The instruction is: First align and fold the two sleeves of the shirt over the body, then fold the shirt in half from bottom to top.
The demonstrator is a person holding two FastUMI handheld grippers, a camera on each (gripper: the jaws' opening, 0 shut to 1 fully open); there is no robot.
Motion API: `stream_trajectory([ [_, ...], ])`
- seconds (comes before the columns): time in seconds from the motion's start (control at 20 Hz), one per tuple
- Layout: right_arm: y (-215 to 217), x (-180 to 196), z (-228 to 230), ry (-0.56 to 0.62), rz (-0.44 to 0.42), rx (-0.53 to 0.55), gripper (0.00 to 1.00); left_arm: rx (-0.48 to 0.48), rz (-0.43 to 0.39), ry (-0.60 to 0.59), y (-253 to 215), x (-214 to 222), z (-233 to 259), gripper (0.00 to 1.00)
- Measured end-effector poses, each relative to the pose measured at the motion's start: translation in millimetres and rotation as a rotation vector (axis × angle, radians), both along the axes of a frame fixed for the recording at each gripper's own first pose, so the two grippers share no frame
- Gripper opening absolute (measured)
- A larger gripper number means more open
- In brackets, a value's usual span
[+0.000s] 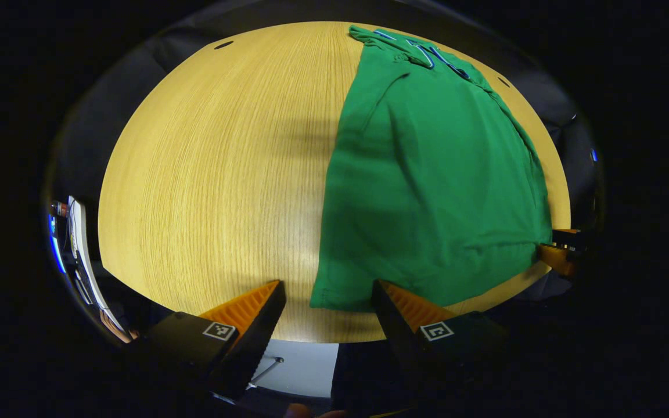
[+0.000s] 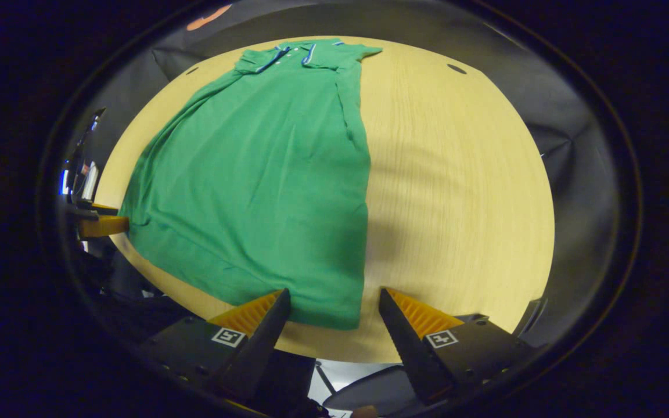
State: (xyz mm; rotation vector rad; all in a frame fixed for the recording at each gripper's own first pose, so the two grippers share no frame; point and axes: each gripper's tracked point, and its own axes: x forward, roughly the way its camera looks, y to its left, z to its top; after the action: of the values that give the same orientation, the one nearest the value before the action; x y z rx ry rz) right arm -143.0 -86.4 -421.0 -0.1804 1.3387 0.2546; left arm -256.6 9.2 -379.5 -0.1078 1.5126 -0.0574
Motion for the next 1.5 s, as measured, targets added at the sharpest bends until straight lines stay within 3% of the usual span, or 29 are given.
stream_trajectory([
  [0.05,0.6,0.4,-0.9,0.009,0.0,-0.002,0.96,0.001,0.001,0.007,0.7,-0.5,-0.7,0.99],
  [0.15,2.7,-0.1,-1.3,0.026,0.001,-0.005,0.83,-0.005,0.022,0.024,-1.3,-1.3,-0.2,0.94],
  [0.25,6.9,-1.6,-0.7,0.036,0.007,0.003,0.66,-0.018,0.01,0.034,-8.4,0.2,1.8,0.73],
  [0.3,9.6,-1.6,0.0,0.038,0.012,0.01,0.46,-0.027,-0.004,0.039,-11.9,1.7,3.6,0.56],
  [0.35,14.2,-3.2,0.7,0.04,0.017,0.027,0.34,-0.039,-0.014,0.044,-15.9,3.3,5.5,0.49],
  [0.5,19.7,-3.2,0.5,0.043,0.044,0.046,0.04,-0.083,-0.023,0.049,-26.2,11.9,14.9,0.1],
  [0.6,19.5,-3.7,-0.6,0.048,0.044,0.043,0.0,-0.107,-0.02,0.057,-30.8,17.5,23.9,0.05],
  [0.85,14.5,-1.5,17.2,0.025,0.052,0.053,0.0,-0.141,-0.046,0.016,-28.8,19.9,45.3,0.04],
  [1.15,4.9,10.4,51.8,0.013,-0.04,0.136,0.02,-0.244,-0.038,-0.056,-34.0,39.0,80.6,0.04],
  [1.35,4.8,36.8,79.1,-0.036,-0.08,0.174,0.0,-0.301,0.043,-0.134,-31.9,71.7,106.9,0.04],
  [1.5,7.4,66.1,103.7,-0.105,-0.072,0.178,0.0,-0.304,0.02,-0.211,-32.4,106.1,127.3,0.0],
])
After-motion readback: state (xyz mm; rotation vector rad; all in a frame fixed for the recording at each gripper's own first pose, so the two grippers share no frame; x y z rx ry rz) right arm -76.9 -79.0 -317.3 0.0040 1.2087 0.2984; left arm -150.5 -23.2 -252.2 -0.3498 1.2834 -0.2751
